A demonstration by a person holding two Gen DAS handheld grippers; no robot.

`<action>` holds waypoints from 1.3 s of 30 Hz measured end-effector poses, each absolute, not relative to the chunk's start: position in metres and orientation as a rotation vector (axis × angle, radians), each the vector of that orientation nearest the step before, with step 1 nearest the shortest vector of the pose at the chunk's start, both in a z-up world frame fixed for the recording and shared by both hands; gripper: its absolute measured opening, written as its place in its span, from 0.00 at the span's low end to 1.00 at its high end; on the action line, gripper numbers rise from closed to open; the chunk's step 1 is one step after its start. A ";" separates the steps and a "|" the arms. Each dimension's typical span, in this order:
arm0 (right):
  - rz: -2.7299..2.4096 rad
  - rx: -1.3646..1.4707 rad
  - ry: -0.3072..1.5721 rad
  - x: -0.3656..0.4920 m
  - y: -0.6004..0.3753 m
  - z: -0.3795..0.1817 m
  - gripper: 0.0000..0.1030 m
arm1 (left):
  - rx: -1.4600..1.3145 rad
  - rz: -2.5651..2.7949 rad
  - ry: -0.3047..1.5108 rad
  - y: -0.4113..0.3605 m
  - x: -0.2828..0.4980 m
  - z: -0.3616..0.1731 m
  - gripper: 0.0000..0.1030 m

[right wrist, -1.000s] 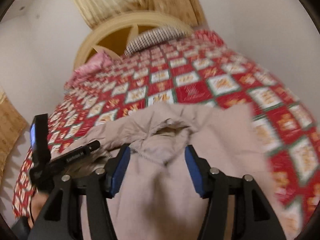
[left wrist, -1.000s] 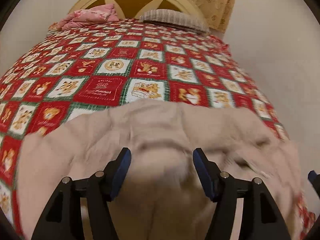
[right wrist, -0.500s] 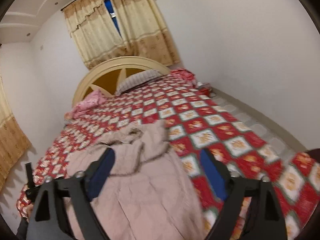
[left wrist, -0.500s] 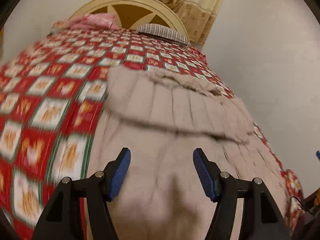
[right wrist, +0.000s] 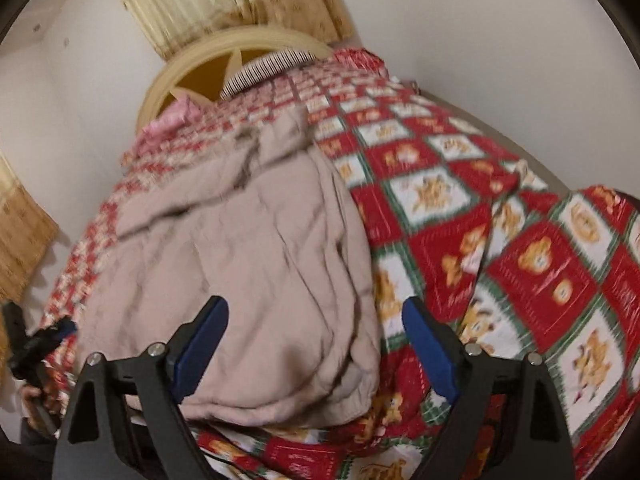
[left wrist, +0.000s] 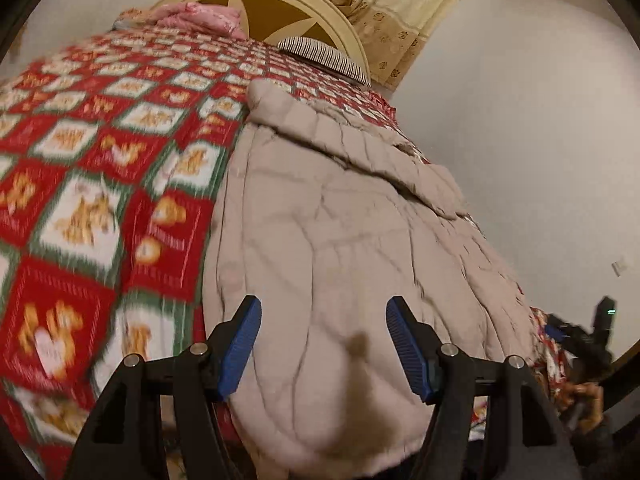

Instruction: Fold large clothes

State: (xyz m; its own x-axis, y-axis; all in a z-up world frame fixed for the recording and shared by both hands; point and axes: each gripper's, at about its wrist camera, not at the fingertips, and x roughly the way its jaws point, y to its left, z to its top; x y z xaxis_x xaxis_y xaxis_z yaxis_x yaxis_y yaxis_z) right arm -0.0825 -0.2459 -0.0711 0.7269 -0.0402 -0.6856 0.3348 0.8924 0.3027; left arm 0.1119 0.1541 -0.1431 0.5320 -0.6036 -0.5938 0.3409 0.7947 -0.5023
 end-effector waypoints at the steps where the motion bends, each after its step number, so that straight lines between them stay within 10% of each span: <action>1: -0.224 0.424 0.753 -0.078 -0.245 -0.080 0.88 | -0.354 -0.579 0.840 0.157 0.109 -0.146 0.63; 9: -0.231 0.237 0.865 -0.059 -0.212 -0.113 0.82 | -0.426 -0.630 0.850 0.166 0.106 -0.163 0.64; 15: -0.179 0.196 0.888 -0.062 -0.205 -0.110 0.37 | -0.433 -0.678 0.850 0.183 0.092 -0.163 0.64; 28: -0.138 0.283 0.885 -0.062 -0.210 -0.120 0.73 | -0.576 -0.737 0.898 0.193 0.083 -0.188 0.65; 32: -0.145 0.245 0.904 -0.058 -0.205 -0.121 0.58 | -0.591 -0.746 0.875 0.194 0.080 -0.189 0.64; 35: -0.112 0.279 0.892 -0.060 -0.208 -0.120 0.30 | -0.602 -0.777 0.926 0.188 0.082 -0.192 0.27; 39: -0.072 0.421 0.856 -0.066 -0.221 -0.115 0.18 | -0.577 -0.783 0.891 0.187 0.079 -0.182 0.17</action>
